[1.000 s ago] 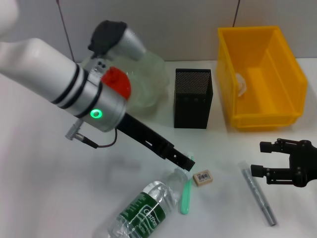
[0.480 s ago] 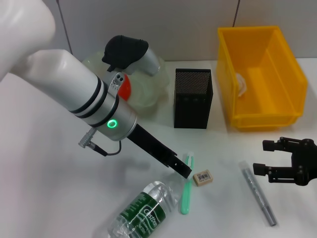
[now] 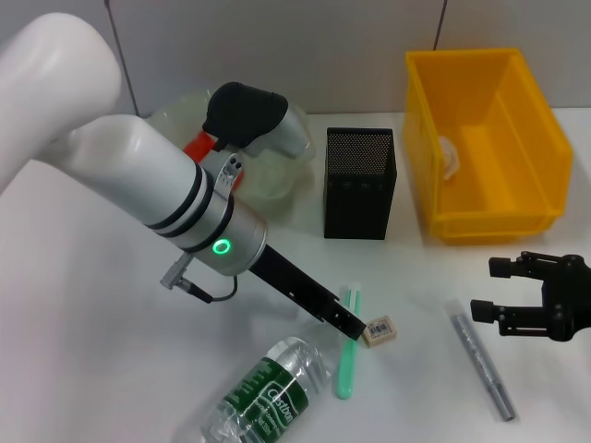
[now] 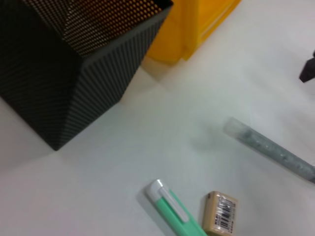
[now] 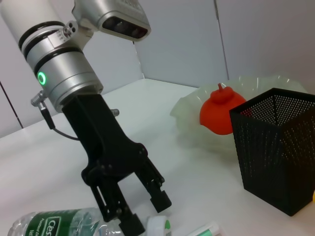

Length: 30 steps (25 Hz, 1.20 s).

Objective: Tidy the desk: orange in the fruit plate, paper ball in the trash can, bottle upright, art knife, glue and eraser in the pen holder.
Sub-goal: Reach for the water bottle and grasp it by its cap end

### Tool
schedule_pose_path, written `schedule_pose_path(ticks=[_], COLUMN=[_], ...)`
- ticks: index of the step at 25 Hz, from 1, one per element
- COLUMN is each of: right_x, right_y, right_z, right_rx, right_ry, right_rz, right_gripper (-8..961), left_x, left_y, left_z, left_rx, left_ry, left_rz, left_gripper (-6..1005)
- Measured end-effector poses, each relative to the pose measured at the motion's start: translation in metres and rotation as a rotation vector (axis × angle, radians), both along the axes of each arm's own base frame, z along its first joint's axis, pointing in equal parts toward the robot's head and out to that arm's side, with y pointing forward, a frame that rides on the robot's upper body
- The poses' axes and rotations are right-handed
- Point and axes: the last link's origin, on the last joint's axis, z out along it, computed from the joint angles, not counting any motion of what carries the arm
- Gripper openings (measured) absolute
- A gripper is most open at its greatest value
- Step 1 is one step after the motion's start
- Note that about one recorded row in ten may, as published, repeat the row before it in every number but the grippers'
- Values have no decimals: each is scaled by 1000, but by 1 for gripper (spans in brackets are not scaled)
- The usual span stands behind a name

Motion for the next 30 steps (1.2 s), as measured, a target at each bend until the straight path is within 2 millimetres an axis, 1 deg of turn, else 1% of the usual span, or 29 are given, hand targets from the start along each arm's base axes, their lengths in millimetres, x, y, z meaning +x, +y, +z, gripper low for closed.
schedule_pose_path(ticks=[5, 13, 24, 30], right_x=[0, -1, -1, -1], right_y=[2, 2, 2, 2], right_z=[-1, -3, -3, -4], right_rx=[2, -3, -5, -6], right_ry=[-2, -2, 3, 6], right_rz=[-3, -8, -15, -17], right_gripper=[829, 829, 829, 829], left_x=[-2, -6, -7, -11], left_y=[-5, -4, -6, -6], left_z=[-5, -8, -13, -14], left_rx=[-22, -7, -8, -5], left_ry=[-16, -16, -2, 1], left_rz=[-30, -45, -67, -61], left_gripper=[811, 805, 719, 698])
